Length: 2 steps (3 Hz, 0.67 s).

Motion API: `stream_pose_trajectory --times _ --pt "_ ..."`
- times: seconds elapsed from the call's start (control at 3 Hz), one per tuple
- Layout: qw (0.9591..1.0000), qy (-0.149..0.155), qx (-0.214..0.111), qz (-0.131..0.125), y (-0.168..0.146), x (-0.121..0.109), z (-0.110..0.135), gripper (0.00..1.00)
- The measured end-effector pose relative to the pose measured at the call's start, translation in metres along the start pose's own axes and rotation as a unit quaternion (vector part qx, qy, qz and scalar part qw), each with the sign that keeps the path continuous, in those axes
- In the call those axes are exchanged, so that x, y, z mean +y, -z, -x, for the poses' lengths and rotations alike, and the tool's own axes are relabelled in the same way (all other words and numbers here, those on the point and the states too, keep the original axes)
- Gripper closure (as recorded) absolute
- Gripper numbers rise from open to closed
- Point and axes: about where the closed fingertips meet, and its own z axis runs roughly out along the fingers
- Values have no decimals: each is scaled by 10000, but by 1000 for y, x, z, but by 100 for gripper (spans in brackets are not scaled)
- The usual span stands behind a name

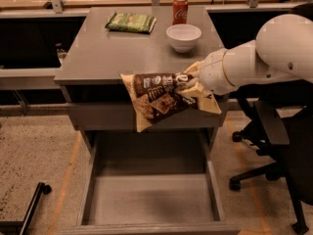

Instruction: Pick brown chip bag from middle drawer and place on counter

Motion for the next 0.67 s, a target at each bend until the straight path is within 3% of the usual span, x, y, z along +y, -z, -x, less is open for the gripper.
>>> stream_pose_trajectory --times 0.33,0.67 --pt "9979 424 -136 -472 9 -28 35 100" --pt "9909 948 -395 -866 13 -65 76 100"
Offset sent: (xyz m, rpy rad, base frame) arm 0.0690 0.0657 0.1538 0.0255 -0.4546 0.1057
